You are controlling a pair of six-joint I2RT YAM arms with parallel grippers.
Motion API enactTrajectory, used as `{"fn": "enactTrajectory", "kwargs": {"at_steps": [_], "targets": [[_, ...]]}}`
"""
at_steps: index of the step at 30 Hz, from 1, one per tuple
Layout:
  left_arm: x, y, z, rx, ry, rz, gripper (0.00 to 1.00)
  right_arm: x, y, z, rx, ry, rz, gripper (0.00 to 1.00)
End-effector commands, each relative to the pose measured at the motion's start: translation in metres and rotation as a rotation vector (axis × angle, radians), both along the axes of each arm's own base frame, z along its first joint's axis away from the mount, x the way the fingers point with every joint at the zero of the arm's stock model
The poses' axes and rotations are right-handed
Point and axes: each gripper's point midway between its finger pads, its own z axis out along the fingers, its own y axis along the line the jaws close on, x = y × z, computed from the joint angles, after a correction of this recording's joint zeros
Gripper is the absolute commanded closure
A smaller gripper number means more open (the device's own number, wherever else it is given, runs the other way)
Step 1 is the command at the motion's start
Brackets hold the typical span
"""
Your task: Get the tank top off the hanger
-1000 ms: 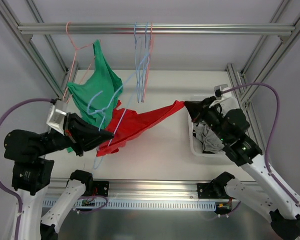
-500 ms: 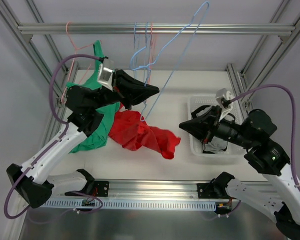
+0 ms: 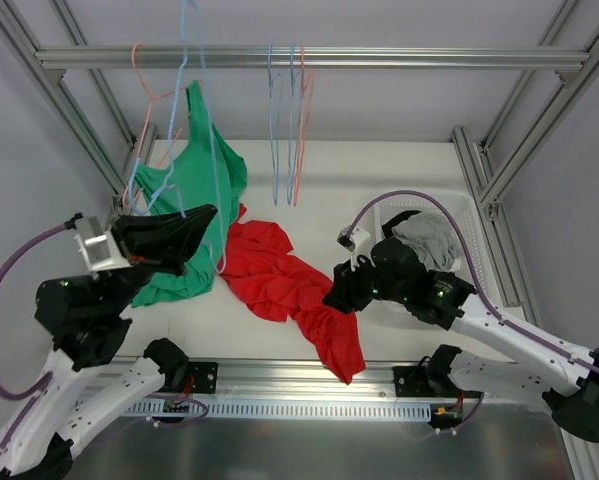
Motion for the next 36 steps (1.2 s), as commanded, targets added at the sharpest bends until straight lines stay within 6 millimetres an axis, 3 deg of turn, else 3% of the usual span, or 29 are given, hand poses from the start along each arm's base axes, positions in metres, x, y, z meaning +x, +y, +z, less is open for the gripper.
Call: {"fn": "enactTrajectory", "kwargs": {"at_steps": [1, 2, 3, 6, 10, 12, 14, 15, 16, 20, 21, 22, 26, 27, 32, 36], "targets": [[0.017, 0.027, -0.061, 0.067, 0.235, 0.168, 1.0, 0.029, 0.005, 0.016, 0.04, -0.109, -0.118, 0.56], [0.026, 0.039, -0.071, 0.033, 0.316, 0.23, 1.0, 0.032, 0.003, 0.014, 0.034, -0.111, -0.136, 0.4], [0.032, 0.044, -0.093, 0.067, 0.409, 0.276, 1.0, 0.033, 0.002, 0.013, 0.03, -0.114, -0.146, 0.11], [0.047, 0.052, -0.109, 0.074, 0.581, 0.355, 1.0, 0.037, -0.002, 0.013, 0.022, -0.129, -0.172, 0.01], [0.058, 0.03, -0.135, 0.149, 0.794, 0.318, 1.0, 0.038, -0.005, 0.016, 0.026, -0.144, -0.18, 0.01], [0.06, 0.022, -0.136, 0.174, 0.81, 0.297, 1.0, 0.037, -0.008, 0.015, 0.023, -0.146, -0.182, 0.01], [0.071, 0.017, -0.129, 0.211, 0.798, 0.317, 1.0, 0.034, -0.011, 0.015, 0.02, -0.149, -0.178, 0.01], [0.083, 0.01, -0.136, 0.254, 0.82, 0.33, 1.0, 0.034, -0.012, 0.016, 0.02, -0.151, -0.177, 0.0], [0.085, 0.007, -0.115, 0.25, 0.793, 0.314, 1.0, 0.033, -0.014, 0.015, 0.015, -0.151, -0.177, 0.01], [0.113, -0.013, -0.093, 0.266, 0.853, 0.193, 1.0, 0.029, -0.02, 0.019, 0.024, -0.168, -0.178, 0.01], [0.138, -0.007, -0.101, 0.26, 0.906, 0.214, 1.0, 0.028, -0.022, 0.017, 0.022, -0.169, -0.177, 0.01], [0.143, -0.008, -0.082, 0.239, 0.881, 0.197, 1.0, 0.028, -0.023, 0.017, 0.024, -0.172, -0.175, 0.0], [0.167, -0.015, -0.053, 0.221, 0.867, 0.123, 1.0, 0.024, -0.027, 0.016, 0.026, -0.182, -0.17, 0.0], [0.181, -0.015, -0.047, 0.211, 0.878, 0.112, 1.0, 0.024, -0.029, 0.015, 0.025, -0.183, -0.171, 0.01], [0.211, -0.026, -0.042, 0.203, 0.915, 0.039, 1.0, 0.022, -0.03, 0.011, 0.022, -0.179, -0.17, 0.01], [0.235, -0.028, -0.063, 0.199, 0.99, 0.038, 1.0, 0.022, -0.031, 0.006, 0.012, -0.171, -0.17, 0.01]]}}
